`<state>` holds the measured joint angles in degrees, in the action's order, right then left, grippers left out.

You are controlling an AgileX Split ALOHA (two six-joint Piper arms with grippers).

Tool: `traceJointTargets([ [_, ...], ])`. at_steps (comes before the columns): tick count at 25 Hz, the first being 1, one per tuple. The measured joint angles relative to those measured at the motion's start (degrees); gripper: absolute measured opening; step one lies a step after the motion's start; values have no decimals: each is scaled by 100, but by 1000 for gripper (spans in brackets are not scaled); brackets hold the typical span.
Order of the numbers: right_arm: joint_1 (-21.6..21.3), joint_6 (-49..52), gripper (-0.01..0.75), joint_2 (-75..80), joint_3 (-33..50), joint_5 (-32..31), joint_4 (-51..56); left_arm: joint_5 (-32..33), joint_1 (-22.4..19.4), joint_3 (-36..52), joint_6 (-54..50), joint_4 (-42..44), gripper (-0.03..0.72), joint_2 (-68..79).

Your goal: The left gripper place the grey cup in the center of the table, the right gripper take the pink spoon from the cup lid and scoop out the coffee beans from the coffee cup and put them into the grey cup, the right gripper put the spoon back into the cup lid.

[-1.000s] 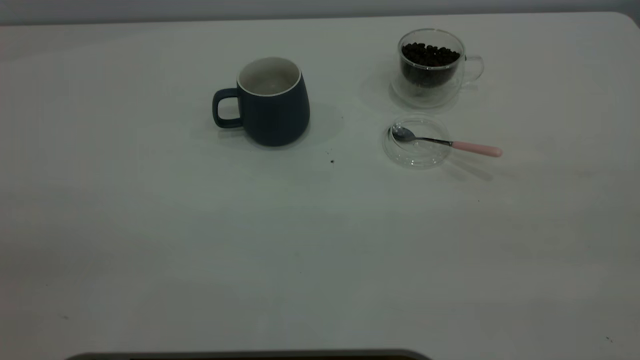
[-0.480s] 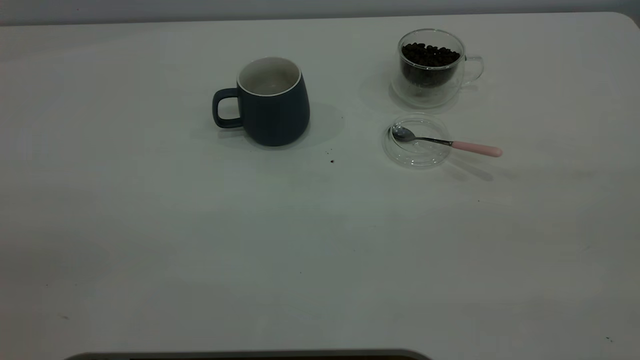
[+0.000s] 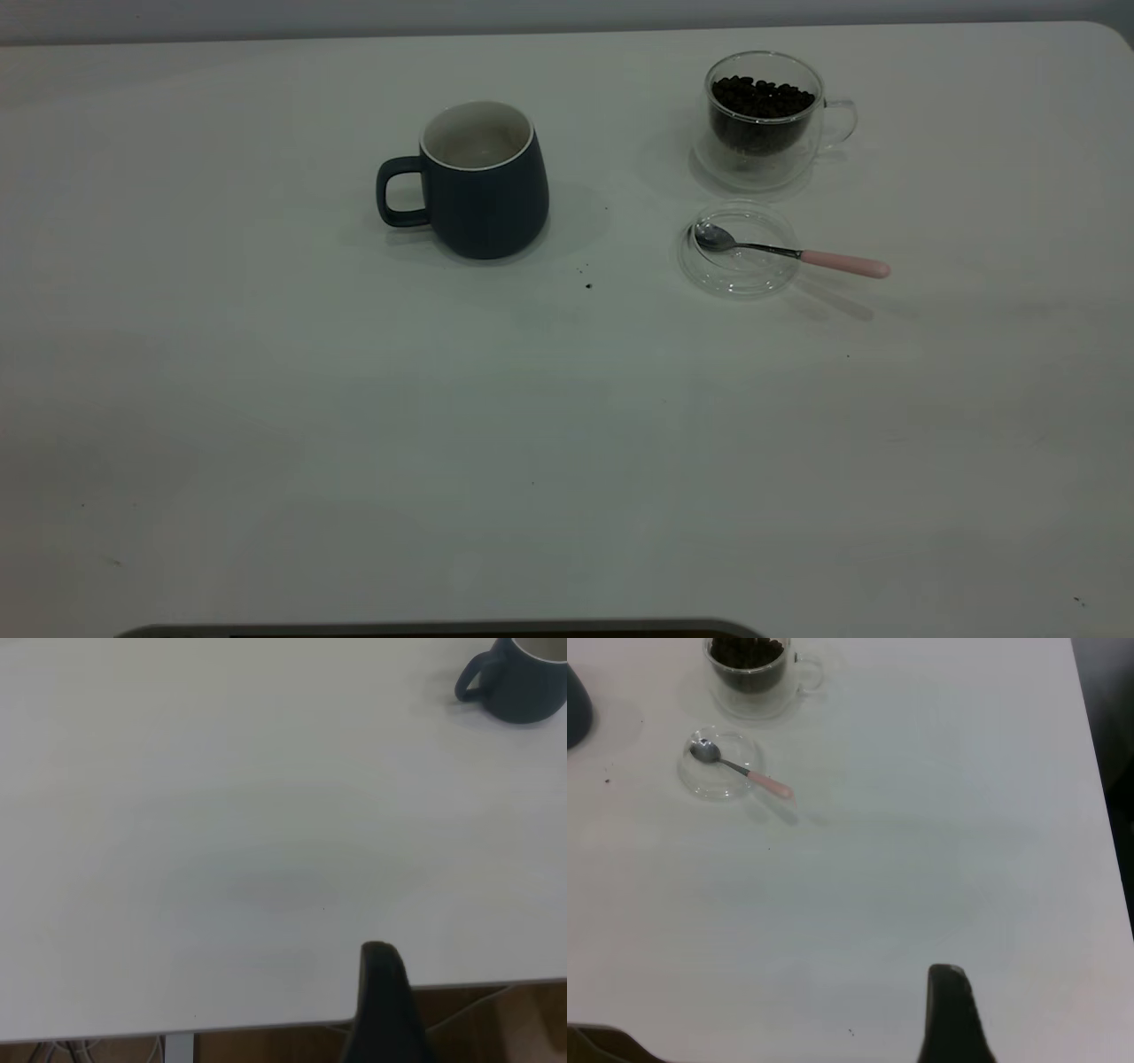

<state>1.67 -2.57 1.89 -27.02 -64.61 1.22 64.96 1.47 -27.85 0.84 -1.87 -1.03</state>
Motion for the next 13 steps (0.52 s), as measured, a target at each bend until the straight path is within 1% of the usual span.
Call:
traceJointTargets([
  [7,-161,5,531,0,0,0,6,0,0,0,0,0,565,0],
  [13,-167,5,531,0,0,0,6,0,0,0,0,0,565,0],
])
